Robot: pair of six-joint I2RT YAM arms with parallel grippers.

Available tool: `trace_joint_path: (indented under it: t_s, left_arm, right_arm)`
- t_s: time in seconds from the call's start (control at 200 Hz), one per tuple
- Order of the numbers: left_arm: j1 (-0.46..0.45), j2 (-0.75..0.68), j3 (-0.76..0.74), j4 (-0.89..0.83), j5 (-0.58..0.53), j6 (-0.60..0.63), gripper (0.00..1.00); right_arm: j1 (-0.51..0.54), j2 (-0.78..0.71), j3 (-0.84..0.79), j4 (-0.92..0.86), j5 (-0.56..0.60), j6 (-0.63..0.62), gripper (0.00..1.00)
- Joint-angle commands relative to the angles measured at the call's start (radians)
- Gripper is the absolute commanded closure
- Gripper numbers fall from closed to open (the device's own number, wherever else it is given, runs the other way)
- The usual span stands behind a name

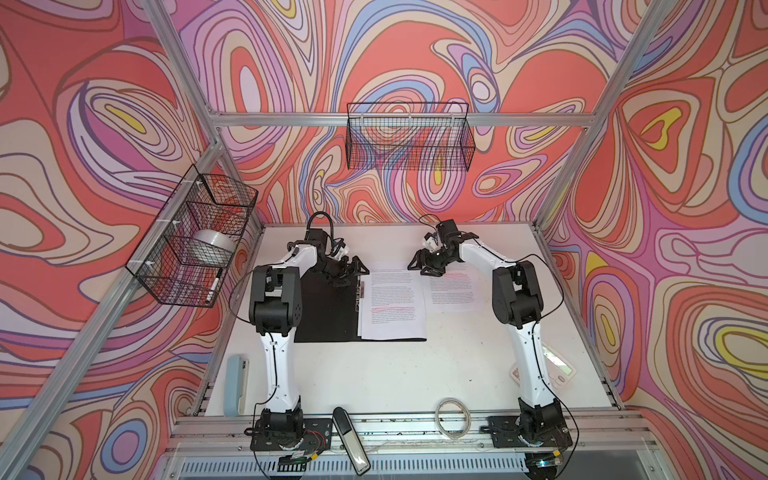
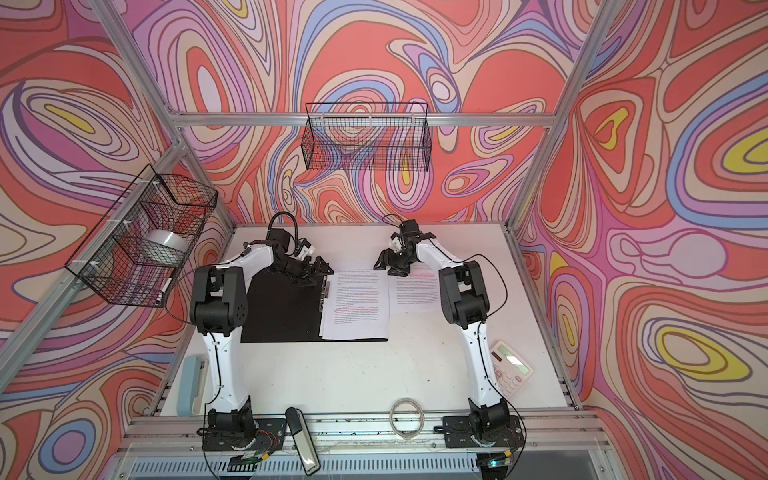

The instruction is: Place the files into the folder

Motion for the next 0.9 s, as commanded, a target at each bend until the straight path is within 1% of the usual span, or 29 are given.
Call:
trace_joint_path:
  t_s: [0.0, 0.095, 0.21, 0.25, 0.29, 0.381, 0.466, 0.551, 0.636, 0.711, 0.816, 0.891]
  left_arm:
    - [0.007, 0.018, 0.007, -0.037, -0.043, 0.0, 0.0]
    - [0.035, -0.025, -0.001, -0.036, -0.057, 0.003, 0.0]
    - [0.058, -0.085, 0.026, -0.08, -0.084, 0.034, 0.0]
    - [0.061, -0.106, 0.036, -0.099, -0.097, 0.053, 0.0]
    - [0.061, -0.13, 0.042, -0.112, -0.103, 0.068, 0.0]
    - [0.061, -0.177, 0.038, -0.125, -0.097, 0.083, 0.0]
    - [0.059, -0.206, 0.036, -0.145, -0.066, 0.09, 0.0]
    - [0.058, -0.227, 0.03, -0.165, -0.047, 0.096, 0.0]
    - [0.058, -0.257, -0.002, -0.164, -0.039, 0.094, 0.0]
    - [0.056, -0.29, -0.038, -0.158, -0.036, 0.098, 0.0]
    - [0.052, -0.333, -0.077, -0.159, -0.034, 0.111, 0.0]
    - [0.05, -0.359, -0.097, -0.162, -0.036, 0.113, 0.0]
  right_arm:
    - [0.004, -0.051, -0.004, -0.01, 0.113, 0.0, 0.31]
    - [0.004, -0.169, -0.081, 0.014, 0.299, 0.015, 0.3]
    - [0.004, -0.303, -0.167, -0.054, 0.537, 0.034, 0.29]
    - [0.004, -0.339, -0.193, -0.094, 0.601, 0.039, 0.28]
    - [0.004, -0.38, -0.23, -0.113, 0.64, 0.04, 0.28]
    - [-0.003, -0.477, -0.367, -0.096, 0.679, 0.064, 0.26]
    - [-0.018, -0.515, -0.445, -0.129, 0.676, 0.09, 0.24]
    - [-0.023, -0.556, -0.54, -0.109, 0.693, 0.104, 0.24]
    - [-0.035, -0.574, -0.611, -0.075, 0.676, 0.109, 0.23]
    - [-0.048, -0.572, -0.652, -0.065, 0.687, 0.123, 0.23]
    - [-0.072, -0.576, -0.705, -0.06, 0.759, 0.155, 0.22]
    - [-0.089, -0.598, -0.752, -0.005, 0.729, 0.157, 0.22]
